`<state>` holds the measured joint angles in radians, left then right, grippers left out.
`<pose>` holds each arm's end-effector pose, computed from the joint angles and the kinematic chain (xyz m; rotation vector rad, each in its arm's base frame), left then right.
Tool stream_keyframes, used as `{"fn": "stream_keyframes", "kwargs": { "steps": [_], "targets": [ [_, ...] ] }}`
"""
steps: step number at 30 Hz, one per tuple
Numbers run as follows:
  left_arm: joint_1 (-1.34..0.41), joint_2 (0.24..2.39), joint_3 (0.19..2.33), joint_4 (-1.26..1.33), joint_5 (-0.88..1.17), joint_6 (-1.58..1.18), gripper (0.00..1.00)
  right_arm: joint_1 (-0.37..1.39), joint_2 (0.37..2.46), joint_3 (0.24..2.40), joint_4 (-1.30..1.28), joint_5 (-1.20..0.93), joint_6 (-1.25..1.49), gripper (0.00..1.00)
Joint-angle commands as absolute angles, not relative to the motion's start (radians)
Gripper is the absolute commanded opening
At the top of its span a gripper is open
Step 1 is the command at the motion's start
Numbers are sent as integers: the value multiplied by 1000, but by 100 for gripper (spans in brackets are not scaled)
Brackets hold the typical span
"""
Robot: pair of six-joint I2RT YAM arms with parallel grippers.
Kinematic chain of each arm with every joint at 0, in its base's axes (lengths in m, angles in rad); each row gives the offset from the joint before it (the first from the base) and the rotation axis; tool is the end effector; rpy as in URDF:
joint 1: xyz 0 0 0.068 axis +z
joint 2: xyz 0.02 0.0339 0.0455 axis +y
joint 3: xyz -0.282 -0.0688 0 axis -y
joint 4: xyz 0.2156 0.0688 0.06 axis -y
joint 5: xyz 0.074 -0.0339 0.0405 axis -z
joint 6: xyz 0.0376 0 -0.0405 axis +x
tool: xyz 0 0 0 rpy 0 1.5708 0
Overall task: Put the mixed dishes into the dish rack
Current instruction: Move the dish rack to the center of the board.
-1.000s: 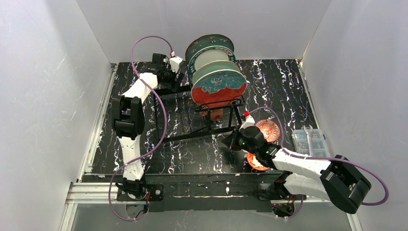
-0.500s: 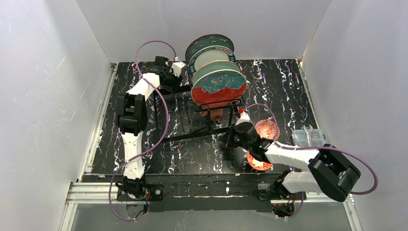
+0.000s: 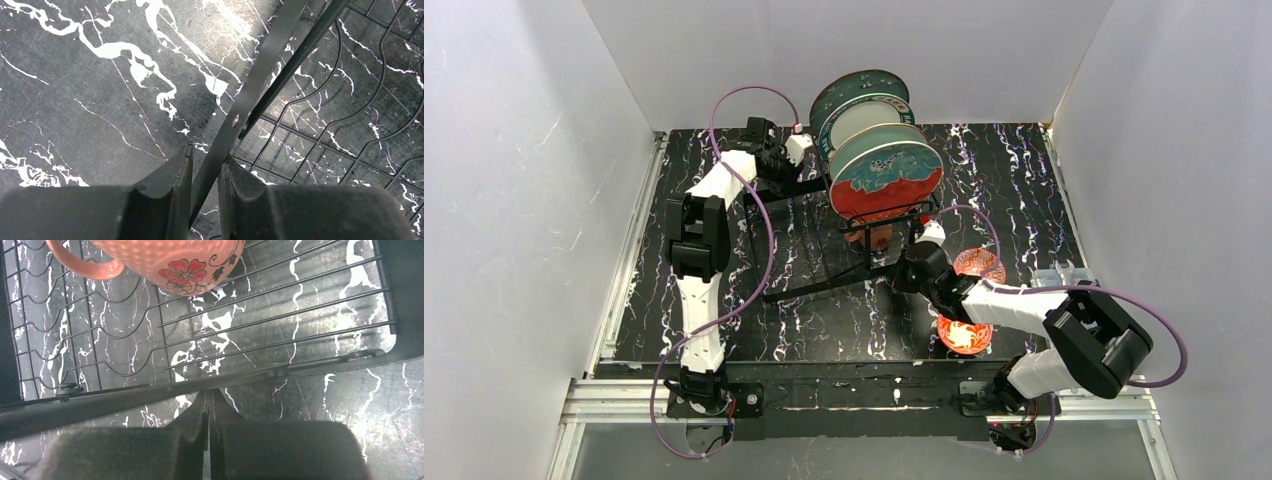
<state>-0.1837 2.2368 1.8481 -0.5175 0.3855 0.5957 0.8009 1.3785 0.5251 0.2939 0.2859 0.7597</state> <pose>0.4729 -0.1022 0.2234 1.0625 2.1611 -0.2894 0.1791 0.1695 0.2089 0.1277 2.1652 0.6210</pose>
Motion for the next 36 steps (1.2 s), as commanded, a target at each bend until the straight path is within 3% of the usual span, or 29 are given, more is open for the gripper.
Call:
{"fn": "stream_keyframes", "kwargs": {
  "steps": [1, 36],
  "targets": [
    [-186, 2211, 1811, -458, 297, 362, 0, 798, 1408, 599, 324, 299, 685, 1],
    [-187, 1992, 1497, -564, 144, 9, 0, 601, 1674, 861, 355, 151, 608, 1]
  ]
}}
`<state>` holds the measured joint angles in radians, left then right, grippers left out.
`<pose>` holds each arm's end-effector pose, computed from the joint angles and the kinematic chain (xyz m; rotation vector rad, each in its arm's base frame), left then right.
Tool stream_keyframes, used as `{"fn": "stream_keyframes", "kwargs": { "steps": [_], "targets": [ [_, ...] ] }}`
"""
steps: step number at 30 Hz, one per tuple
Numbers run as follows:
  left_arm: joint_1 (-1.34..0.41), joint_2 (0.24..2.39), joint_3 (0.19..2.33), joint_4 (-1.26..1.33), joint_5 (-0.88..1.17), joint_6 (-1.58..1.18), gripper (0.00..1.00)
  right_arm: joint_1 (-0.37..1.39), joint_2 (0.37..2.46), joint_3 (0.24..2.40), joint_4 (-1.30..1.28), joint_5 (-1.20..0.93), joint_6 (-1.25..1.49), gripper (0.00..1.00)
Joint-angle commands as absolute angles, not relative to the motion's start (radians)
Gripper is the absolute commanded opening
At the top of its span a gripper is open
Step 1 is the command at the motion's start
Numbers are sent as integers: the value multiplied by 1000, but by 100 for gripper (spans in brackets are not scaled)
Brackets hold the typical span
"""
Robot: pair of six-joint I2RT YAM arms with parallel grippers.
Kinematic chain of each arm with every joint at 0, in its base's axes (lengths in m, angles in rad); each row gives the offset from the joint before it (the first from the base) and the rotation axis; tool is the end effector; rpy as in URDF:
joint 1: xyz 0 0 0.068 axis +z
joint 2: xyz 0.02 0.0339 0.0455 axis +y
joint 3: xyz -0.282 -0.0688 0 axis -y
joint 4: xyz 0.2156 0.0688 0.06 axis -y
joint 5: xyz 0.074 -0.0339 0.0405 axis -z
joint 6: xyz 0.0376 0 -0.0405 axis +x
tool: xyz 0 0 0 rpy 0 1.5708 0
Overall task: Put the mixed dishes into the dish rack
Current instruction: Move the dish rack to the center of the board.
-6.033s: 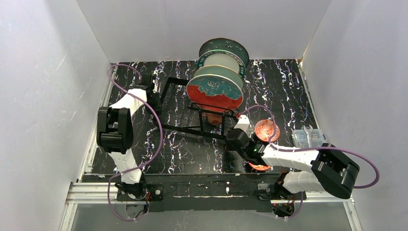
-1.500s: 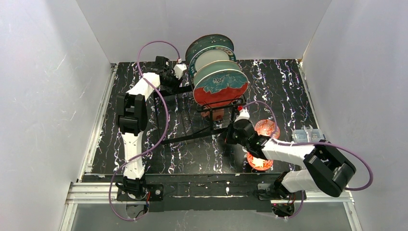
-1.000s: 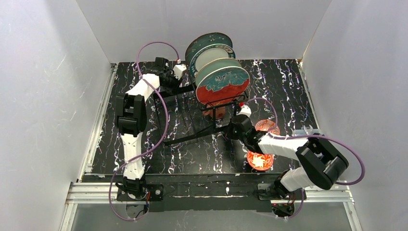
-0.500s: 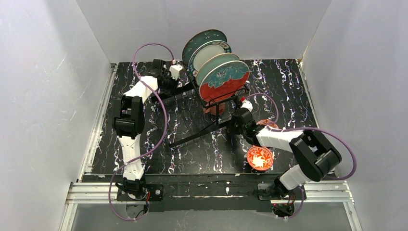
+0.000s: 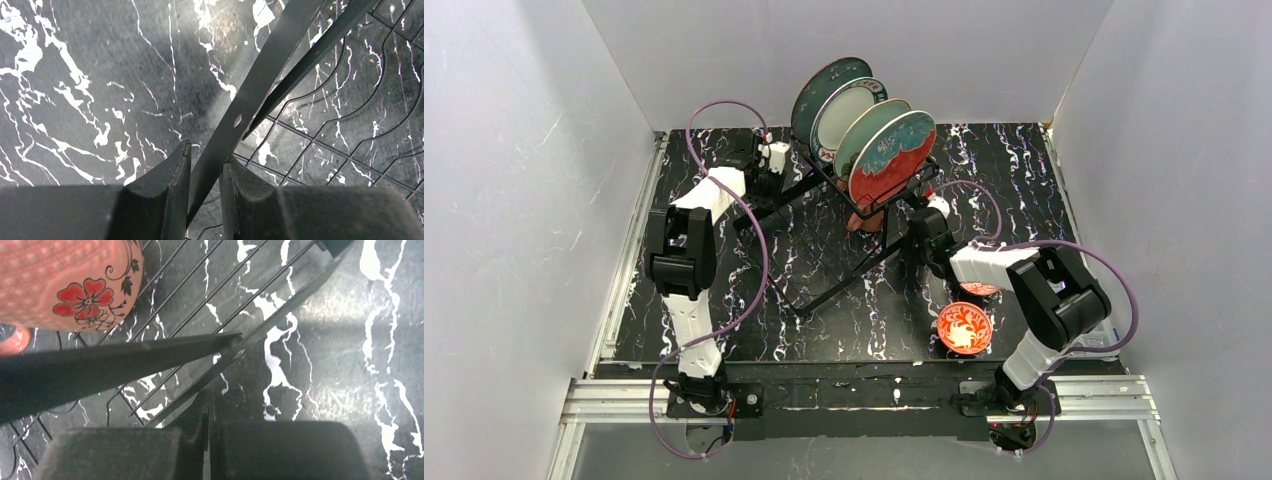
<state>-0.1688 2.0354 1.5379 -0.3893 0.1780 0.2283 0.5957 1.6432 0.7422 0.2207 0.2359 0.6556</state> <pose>0.4273 -0.0796 0.2294 0.5588 2.3833 -0.1923 0.2592 0.1651 0.1934 0.1952 2.2531 0.4141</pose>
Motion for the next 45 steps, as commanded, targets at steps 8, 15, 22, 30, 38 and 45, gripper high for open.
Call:
{"fn": "stream_keyframes", "kwargs": {
  "steps": [8, 15, 22, 30, 38, 45],
  "targets": [
    [-187, 1917, 1400, -594, 171, -82, 0, 585, 1739, 948, 334, 118, 597, 1],
    [-197, 1861, 1284, -593, 113, -167, 0, 569, 1806, 1032, 300, 98, 582, 1],
    [-203, 1757, 1172, -597, 98, -284, 0, 554, 1866, 1139, 246, 83, 563, 1],
    [-218, 1641, 1035, -576, 97, -425, 0, 543, 1928, 1248, 167, 65, 534, 1],
    [-219, 1468, 921, -546, 138, -494, 0, 513, 1937, 1258, 120, 60, 525, 1],
    [-219, 1369, 881, -533, 164, -524, 0, 506, 1866, 1228, 58, 81, 491, 8]
  ]
}}
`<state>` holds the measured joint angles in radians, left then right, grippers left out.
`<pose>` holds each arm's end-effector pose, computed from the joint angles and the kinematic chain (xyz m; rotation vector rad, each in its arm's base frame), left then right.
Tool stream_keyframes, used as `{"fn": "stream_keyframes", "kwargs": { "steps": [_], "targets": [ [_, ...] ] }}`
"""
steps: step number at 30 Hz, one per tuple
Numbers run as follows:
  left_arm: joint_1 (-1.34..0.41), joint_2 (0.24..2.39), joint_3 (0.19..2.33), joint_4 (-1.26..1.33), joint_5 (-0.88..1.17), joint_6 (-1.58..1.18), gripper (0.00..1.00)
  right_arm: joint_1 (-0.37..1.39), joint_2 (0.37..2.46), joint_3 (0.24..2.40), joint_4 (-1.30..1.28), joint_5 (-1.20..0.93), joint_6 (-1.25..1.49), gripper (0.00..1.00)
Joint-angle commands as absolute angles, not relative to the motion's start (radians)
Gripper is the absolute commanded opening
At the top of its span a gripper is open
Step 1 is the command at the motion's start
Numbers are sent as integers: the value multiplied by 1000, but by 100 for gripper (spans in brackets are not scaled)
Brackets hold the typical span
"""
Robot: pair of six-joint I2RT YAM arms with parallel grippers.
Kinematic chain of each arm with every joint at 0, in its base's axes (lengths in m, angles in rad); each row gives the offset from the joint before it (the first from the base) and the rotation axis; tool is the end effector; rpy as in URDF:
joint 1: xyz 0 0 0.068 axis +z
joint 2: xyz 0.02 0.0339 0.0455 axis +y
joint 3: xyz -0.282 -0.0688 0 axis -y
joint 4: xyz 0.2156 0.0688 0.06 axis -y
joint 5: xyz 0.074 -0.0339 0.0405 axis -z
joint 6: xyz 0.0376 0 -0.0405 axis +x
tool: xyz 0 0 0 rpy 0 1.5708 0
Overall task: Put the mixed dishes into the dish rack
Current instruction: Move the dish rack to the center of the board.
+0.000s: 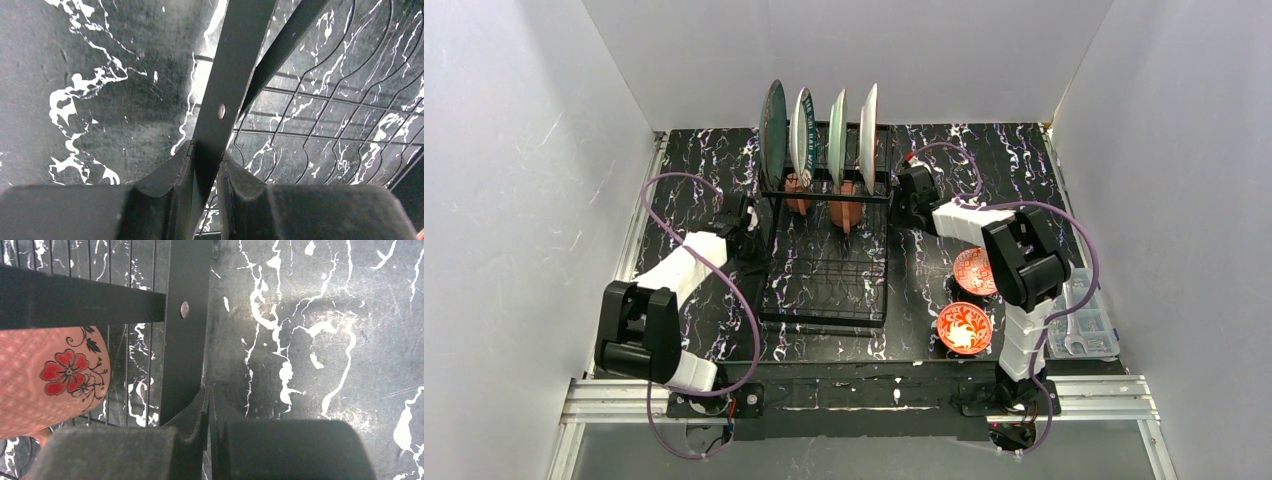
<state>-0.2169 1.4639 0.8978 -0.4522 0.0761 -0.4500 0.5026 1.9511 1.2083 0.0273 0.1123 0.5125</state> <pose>0.2558 -0.0593 0.2340 -0.2770 2.6091 -0.3378 0.3597 0.1929 0.2007 0.0707 2.3123 0.3987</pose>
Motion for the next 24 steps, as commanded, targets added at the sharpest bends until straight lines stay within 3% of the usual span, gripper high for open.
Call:
{"fn": "stream_keyframes", "kwargs": {
  "steps": [1, 15, 24],
  "targets": [
    [-220, 1363, 878, -530, 167, -526, 0, 506, 1842, 1219, 49, 87, 486, 10],
    [-219, 1247, 779, -460, 149, -571, 0, 510, 1489, 999, -106, 95, 474, 37],
    [-219, 1207, 733, -413, 196, -601, 0, 600, 1258, 942, -306, 75, 477, 43]
  ]
}}
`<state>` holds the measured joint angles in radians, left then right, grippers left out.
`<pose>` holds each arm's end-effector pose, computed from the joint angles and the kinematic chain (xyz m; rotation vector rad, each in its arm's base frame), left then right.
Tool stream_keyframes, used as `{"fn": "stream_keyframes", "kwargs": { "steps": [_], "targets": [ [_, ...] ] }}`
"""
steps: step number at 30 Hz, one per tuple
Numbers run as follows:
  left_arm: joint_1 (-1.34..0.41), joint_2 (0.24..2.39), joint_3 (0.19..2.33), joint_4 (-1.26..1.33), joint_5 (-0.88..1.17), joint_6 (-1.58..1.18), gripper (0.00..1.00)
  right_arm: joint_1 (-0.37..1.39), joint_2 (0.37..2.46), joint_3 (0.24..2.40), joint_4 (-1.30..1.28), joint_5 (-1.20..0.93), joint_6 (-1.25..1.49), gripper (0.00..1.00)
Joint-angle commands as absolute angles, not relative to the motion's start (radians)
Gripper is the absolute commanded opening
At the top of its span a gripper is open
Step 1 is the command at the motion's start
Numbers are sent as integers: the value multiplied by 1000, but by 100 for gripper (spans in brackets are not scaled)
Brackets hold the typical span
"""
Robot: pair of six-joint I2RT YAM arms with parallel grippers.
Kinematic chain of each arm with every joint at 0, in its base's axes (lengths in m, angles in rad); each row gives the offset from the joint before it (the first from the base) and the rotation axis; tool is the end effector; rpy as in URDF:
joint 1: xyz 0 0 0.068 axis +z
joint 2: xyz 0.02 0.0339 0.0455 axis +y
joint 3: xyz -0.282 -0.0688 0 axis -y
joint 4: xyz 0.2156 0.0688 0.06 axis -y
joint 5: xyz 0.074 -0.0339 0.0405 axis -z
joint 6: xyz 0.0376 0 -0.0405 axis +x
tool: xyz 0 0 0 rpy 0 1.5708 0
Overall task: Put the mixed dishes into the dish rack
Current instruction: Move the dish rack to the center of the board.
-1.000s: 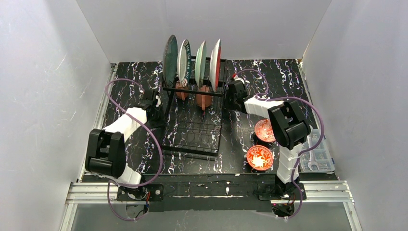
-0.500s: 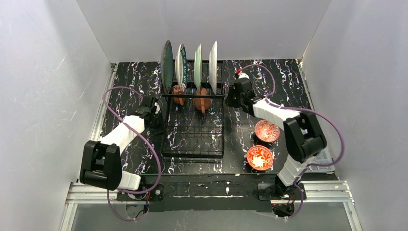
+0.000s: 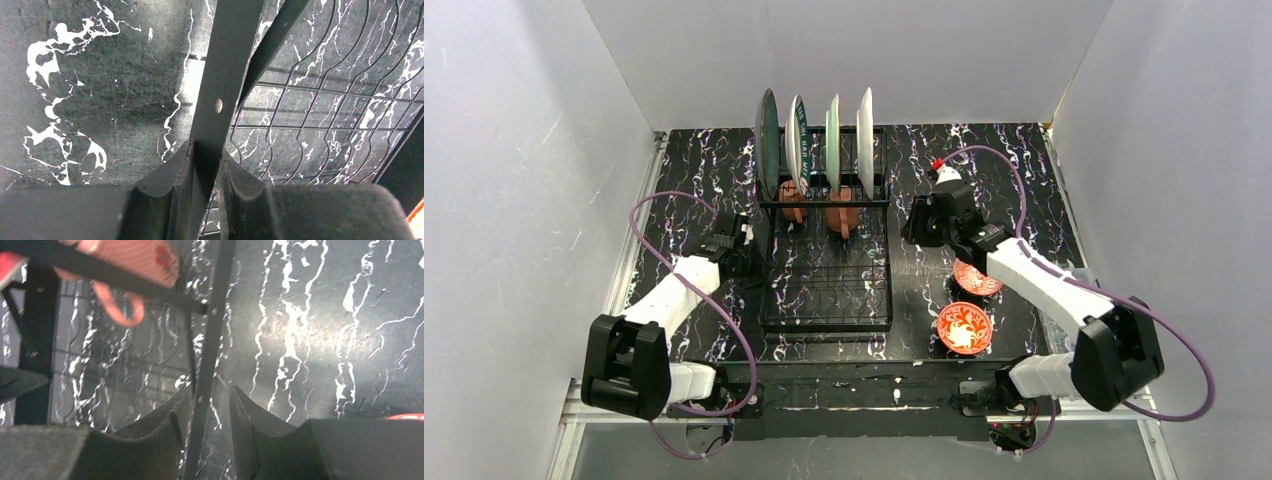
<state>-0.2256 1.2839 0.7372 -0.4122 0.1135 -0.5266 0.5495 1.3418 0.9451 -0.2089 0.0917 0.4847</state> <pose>0.2130 -0.0533 0.2320 -0.3409 2.5568 -0.4355 0.2318 0.1379 0.2967 -0.0185 2.2154 0.4853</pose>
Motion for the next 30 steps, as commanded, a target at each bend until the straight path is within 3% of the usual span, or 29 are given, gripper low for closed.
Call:
{"fn": "stream_keyframes", "kwargs": {
  "steps": [1, 13, 30],
  "targets": [
    [-219, 1205, 730, -409, 201, -606, 0, 619, 1246, 942, -326, 76, 479, 44],
    [-218, 1163, 715, -395, 205, -622, 0, 868, 1259, 902, -396, 236, 572, 47],
    [-219, 1130, 683, -382, 211, -630, 0, 959, 1313, 846, -411, 382, 631, 48]
  ]
}}
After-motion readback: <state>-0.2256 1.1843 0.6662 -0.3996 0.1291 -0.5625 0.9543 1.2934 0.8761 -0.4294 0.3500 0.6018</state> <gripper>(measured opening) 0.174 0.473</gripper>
